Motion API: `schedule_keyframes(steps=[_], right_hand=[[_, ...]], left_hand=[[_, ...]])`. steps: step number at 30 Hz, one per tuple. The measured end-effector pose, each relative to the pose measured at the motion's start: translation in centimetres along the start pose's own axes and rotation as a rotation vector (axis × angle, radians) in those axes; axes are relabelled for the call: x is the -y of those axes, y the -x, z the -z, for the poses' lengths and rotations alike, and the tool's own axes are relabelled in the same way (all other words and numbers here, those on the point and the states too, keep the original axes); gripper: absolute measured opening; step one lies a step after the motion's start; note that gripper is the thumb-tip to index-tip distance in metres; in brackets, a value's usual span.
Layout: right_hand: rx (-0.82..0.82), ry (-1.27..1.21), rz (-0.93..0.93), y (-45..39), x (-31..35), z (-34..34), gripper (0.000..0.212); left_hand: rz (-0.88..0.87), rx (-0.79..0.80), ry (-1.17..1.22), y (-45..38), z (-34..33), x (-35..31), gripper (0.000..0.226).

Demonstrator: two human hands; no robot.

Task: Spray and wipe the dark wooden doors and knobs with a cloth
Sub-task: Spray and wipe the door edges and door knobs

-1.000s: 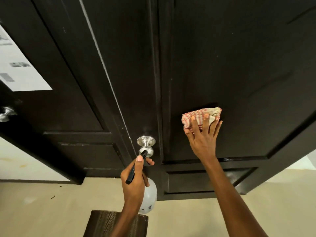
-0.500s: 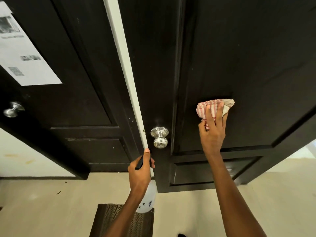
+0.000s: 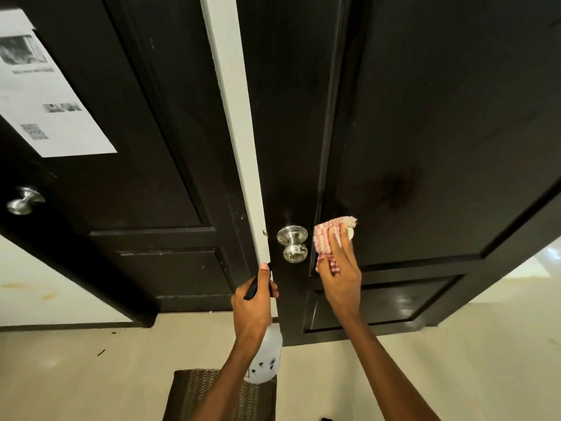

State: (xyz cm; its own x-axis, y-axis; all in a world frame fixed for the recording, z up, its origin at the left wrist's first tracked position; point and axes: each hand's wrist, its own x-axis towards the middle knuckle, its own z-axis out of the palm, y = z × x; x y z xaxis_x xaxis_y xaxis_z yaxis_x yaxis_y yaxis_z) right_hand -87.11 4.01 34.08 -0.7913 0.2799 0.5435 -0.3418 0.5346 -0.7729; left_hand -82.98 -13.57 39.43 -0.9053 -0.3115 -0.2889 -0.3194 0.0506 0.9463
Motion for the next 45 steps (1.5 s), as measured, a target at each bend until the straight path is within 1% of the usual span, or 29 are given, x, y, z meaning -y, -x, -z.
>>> schedule_keyframes(steps=[4,6,7,8,10,12,13,15,18,20,22,23,24,26,27,28,29,30,31,32,33,35,37,39,41,43,44,45], right_hand=[[0.179,0.105,0.032,2.3,0.7,-2.9,0.061],[0.206,0.225,0.080,2.7,0.9,-4.0,0.060],[0.205,0.329,0.114,2.6,1.0,-4.5,0.059],[0.213,0.457,0.171,2.2,1.1,-5.0,0.057],[0.290,0.705,0.343,0.8,1.6,-6.1,0.059],[0.379,0.842,0.485,-0.2,1.7,-6.6,0.061],[0.392,0.877,0.518,-0.3,1.6,-6.6,0.061],[0.334,0.901,0.488,-0.1,1.2,-6.1,0.057],[0.193,0.869,0.298,-0.4,1.5,-5.6,0.056],[0.122,0.814,0.138,-0.7,1.7,-5.4,0.055],[0.102,0.667,-0.079,-0.2,1.6,-5.1,0.058],[0.126,0.484,-0.234,0.2,1.4,-5.2,0.060],[0.133,0.220,-0.415,0.7,1.4,-5.3,0.062],[0.046,-0.317,-0.787,1.2,2.8,-6.5,0.057],[-0.024,-0.479,-0.893,1.3,3.5,-7.4,0.054],[-0.094,-0.579,-0.936,1.3,4.1,-8.1,0.052],[-0.160,-0.614,-0.922,1.2,4.7,-8.7,0.050],[-0.216,-0.600,-0.861,1.1,4.9,-9.2,0.045],[-0.252,-0.524,-0.765,0.9,4.9,-9.4,0.041],[-0.266,-0.379,-0.643,0.8,4.6,-9.5,0.038],[-0.247,-0.190,-0.514,0.6,4.0,-9.4,0.036],[-0.157,0.183,-0.245,0.1,2.9,-9.1,0.037],[-0.054,0.502,0.019,-0.3,2.9,-8.9,0.038],[0.059,0.734,0.231,-0.7,3.1,-8.7,0.040],[0.178,0.870,0.410,-1.1,3.0,-8.3,0.041],[0.237,0.906,0.491,-1.3,2.8,-7.5,0.038],[0.224,0.895,0.477,-1.3,2.8,-7.2,0.037],[0.198,0.870,0.427,-1.3,2.8,-7.1,0.038]], left_hand=[[-0.050,-0.009,0.008,0.3,1.2,0.2,0.056],[-0.076,-0.015,0.019,0.5,1.6,0.1,0.057],[-0.086,-0.017,0.026,0.5,1.9,0.0,0.057],[-0.094,-0.020,0.029,0.4,2.2,-0.1,0.057],[-0.108,-0.026,0.027,0.1,2.6,-0.2,0.055],[-0.112,-0.020,0.017,-0.2,2.9,-0.2,0.052],[-0.111,-0.015,0.017,-0.2,3.0,-0.1,0.052],[-0.121,-0.007,0.022,0.0,3.4,-0.2,0.052],[-0.129,0.002,0.037,0.0,3.9,-0.6,0.051],[-0.123,0.010,0.037,0.0,4.3,-0.7,0.050],[-0.118,0.032,0.032,0.1,4.7,-0.2,0.051],[-0.113,0.041,0.035,0.2,4.9,0.1,0.052],[-0.106,0.046,0.040,0.3,5.0,0.3,0.052],[-0.098,0.054,0.043,0.4,5.2,0.5,0.054],[-0.100,0.056,0.039,0.4,5.2,0.5,0.054],[-0.104,0.057,0.033,0.4,5.2,0.4,0.054],[-0.109,0.058,0.029,0.4,5.3,0.4,0.054],[-0.113,0.059,0.026,0.5,5.4,0.4,0.054],[-0.119,0.060,0.025,0.4,5.6,0.4,0.054],[-0.122,0.061,0.023,0.3,5.7,0.4,0.054],[-0.122,0.059,0.024,0.1,5.8,0.3,0.053],[-0.125,0.056,0.029,-0.3,6.0,0.1,0.052],[-0.127,0.056,0.033,-0.7,6.0,-0.1,0.052],[-0.133,0.074,0.036,-0.7,5.7,-0.4,0.052],[-0.133,0.093,0.033,-0.5,5.3,-0.8,0.050],[-0.133,0.111,0.028,-0.4,5.1,-1.1,0.049],[-0.138,0.125,0.031,-0.4,5.0,-1.3,0.050],[-0.140,0.137,0.033,-0.3,5.0,-1.4,0.054]])
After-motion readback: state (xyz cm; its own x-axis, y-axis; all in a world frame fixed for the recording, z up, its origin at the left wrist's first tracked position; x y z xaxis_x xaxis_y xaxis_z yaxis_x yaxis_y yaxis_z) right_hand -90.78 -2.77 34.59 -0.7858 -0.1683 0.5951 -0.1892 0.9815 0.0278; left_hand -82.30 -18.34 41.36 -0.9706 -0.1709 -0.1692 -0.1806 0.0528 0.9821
